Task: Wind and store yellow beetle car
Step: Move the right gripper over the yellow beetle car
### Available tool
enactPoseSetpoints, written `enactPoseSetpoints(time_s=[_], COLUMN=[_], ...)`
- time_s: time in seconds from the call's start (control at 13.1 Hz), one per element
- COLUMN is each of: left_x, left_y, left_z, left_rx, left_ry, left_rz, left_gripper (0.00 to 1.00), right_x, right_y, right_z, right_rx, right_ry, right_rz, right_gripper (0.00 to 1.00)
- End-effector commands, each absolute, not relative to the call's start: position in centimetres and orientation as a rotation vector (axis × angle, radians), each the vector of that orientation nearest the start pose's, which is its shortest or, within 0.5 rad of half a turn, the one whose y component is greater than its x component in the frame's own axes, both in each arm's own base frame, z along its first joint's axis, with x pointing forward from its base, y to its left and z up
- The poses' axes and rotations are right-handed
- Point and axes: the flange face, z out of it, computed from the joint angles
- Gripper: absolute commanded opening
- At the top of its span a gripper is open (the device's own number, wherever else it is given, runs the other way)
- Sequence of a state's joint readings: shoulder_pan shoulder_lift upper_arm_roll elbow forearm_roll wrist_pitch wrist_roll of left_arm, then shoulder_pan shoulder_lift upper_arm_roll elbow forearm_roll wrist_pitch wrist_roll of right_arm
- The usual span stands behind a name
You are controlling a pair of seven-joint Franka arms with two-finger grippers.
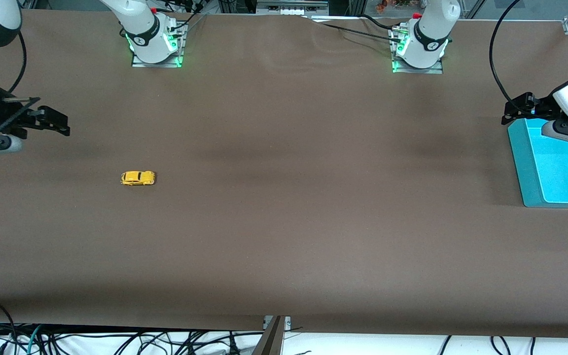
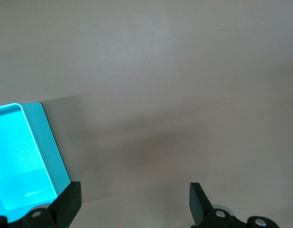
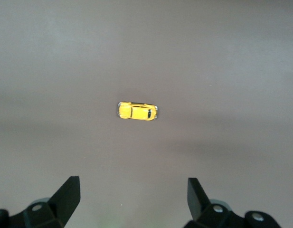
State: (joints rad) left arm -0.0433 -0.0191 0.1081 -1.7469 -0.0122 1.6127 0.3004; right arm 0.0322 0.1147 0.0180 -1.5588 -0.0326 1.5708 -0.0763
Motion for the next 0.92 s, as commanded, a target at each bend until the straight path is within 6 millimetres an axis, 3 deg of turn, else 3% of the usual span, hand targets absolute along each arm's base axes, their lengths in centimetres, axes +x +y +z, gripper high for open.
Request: enactPoseSetpoints(time_s=[0.0,0.15,0.46,0.61,0.84], left_x=[54.5,54.5,54.5,54.5,54.5], left_y=[3.6,3.7,3.9,3.9,4.1], left_z=[56.1,56.1,56.1,56.0,56.0], left_rx=[-3.123,-3.123,-3.124,-3.125,-3.125], left_ry=[0.406,0.404,0.399,0.399,0.397], left_rz=[0.193,0.191,0.193,0.198,0.198], left_gripper=[1.00,1.00,1.00,1.00,1.00], right_x=[58.5,58.5,59.2,60.4,62.2], right_y=[5.2,7.3,11.0,9.9,8.1], right_z=[56.0,55.3,50.9,48.0,43.8], right_rx=[-3.148,-3.143,-3.115,-2.990,-2.792], right_ry=[-0.278,-0.336,-0.547,-0.905,-1.305], right_rz=[0.191,0.212,0.354,0.412,0.407], right_gripper=[1.00,1.00,1.00,1.00,1.00])
